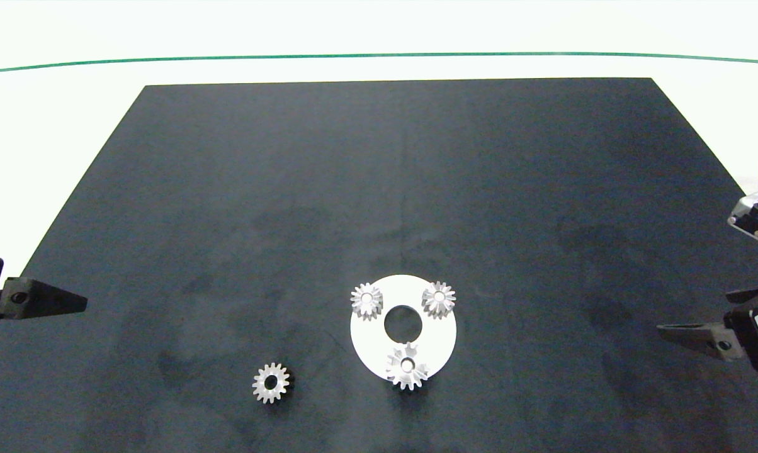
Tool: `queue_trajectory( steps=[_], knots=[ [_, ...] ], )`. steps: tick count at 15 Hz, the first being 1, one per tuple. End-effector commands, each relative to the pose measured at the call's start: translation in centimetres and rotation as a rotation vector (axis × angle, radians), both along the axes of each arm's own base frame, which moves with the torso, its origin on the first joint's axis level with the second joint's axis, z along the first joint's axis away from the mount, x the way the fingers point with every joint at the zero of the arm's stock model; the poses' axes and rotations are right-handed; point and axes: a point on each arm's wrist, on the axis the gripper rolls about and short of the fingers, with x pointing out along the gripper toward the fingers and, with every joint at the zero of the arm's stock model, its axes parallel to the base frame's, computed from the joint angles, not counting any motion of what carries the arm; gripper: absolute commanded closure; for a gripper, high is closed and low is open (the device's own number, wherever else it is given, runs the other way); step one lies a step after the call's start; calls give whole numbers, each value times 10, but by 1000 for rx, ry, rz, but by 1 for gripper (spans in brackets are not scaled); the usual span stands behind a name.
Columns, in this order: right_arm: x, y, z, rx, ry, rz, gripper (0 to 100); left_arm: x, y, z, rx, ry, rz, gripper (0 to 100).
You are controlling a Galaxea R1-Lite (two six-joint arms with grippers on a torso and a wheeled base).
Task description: Remove an incorrectly installed larger gear and replace it with the correct smaller gear
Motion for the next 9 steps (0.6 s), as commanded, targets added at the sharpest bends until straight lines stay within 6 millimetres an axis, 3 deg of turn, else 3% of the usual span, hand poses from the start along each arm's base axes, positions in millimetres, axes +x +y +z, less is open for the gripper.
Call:
queue_trajectory(
  steps=[1, 4, 9],
  knots=[
    [-1, 0, 0, -1, 1, 3, 0, -2, -1, 0, 0, 7, -9, 0],
    [-2, 6, 2, 1, -5, 34, 0, -4, -1, 1, 0, 9, -9, 0],
    [10, 44, 31, 15, 5, 140, 0, -12, -1, 6, 0, -7, -7, 0]
  ],
)
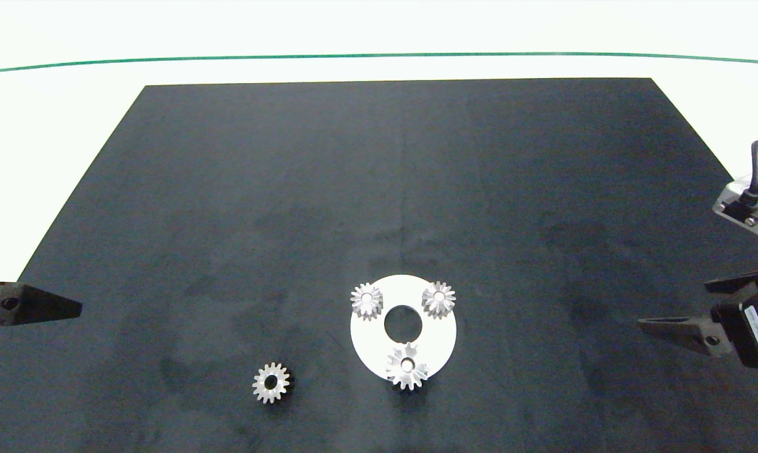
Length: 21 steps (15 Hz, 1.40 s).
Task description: Remove an incorrectly installed larger gear and replace it with the correct smaller gear
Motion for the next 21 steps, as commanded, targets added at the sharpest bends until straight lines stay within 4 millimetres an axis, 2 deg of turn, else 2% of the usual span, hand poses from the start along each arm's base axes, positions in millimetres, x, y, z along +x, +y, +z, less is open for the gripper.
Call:
queue_trajectory(
  steps=[1, 3, 5, 8, 10, 15, 21],
  knots=[
    [13, 28, 19, -6, 26, 80, 0, -6, 0, 3, 1, -19, 3, 0],
    [16, 44, 26, -9, 33, 144, 0, -10, 1, 6, 1, -36, 8, 0],
    [23, 75, 29, -7, 86, 217, 0, -18, 1, 11, 1, -47, 12, 0],
    [37, 108, 22, -64, 98, 224, 0, -28, 3, 17, 4, -81, 38, 0],
    [38, 129, 20, -93, 110, 271, 0, -29, 6, 18, 29, -86, 78, 0],
    [41, 169, 24, -175, 197, 350, 0, -27, 6, 18, 32, -78, 83, 0],
    [34, 212, 11, -281, 208, 420, 0, -26, 7, 16, 69, -67, 111, 0]
  ],
)
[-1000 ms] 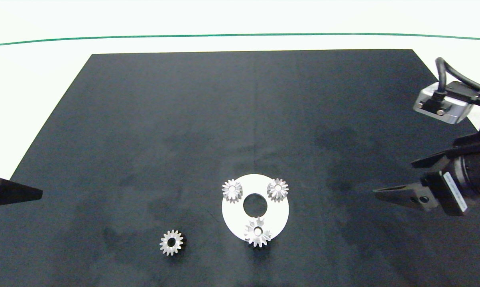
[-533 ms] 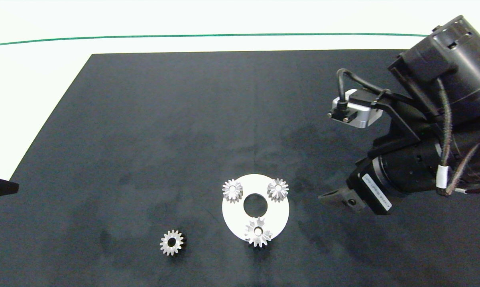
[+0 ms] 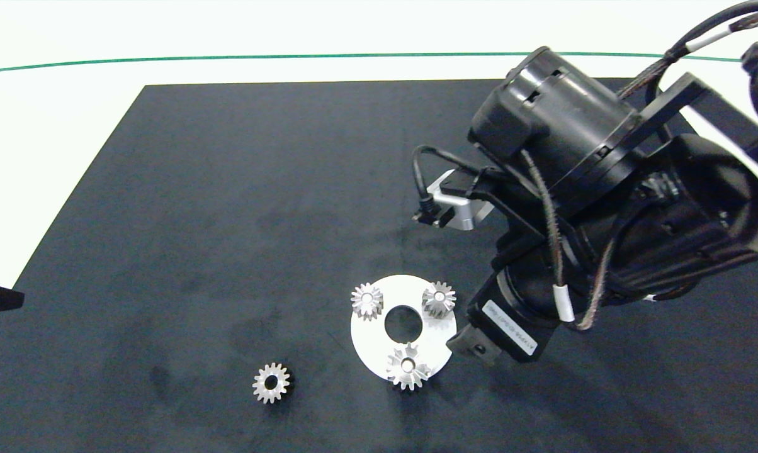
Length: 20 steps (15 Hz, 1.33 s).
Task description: Remove an incorrectly installed larger gear and replace it with the correct smaller gear
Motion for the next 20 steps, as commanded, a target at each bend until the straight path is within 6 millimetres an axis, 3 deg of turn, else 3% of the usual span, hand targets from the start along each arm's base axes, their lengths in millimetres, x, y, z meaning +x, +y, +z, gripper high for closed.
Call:
queue_trajectory(
  steps=[1, 12, 20],
  knots=[
    [0, 23, -14, -41, 12, 41, 0, -1, 0, 0, -1, 1, 3, 0],
    [1, 71, -57, -123, 71, 107, 0, -3, 0, 2, 0, -11, 5, 0],
    [8, 76, -71, -170, 72, 94, 0, -4, 0, 2, 1, -12, 2, 0]
  ],
)
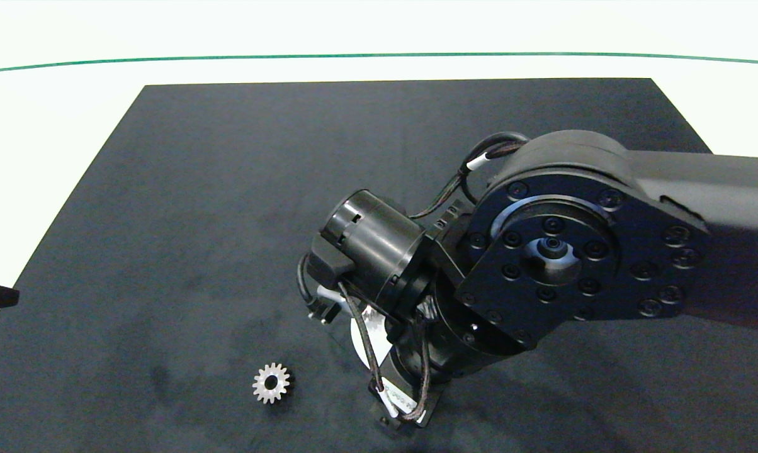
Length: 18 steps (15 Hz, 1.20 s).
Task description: Remove an incorrectly installed larger gear and replace it with the correct smaller gear
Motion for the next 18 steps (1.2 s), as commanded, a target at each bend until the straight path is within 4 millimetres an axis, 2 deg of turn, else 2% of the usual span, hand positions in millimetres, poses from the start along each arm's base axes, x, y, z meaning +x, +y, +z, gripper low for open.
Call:
queue_trajectory(
  steps=[1, 8, 18],
  knots=[
    [5, 3, -11, -39, 3, -11, 0, -1, 0, 0, 0, 4, 2, 0],
    [8, 9, -23, -67, 19, -11, 0, -2, 0, 0, 1, 1, 2, 0],
    [13, 14, -37, -117, 4, -20, 19, -3, 0, 0, 1, -4, 2, 0]
  ],
)
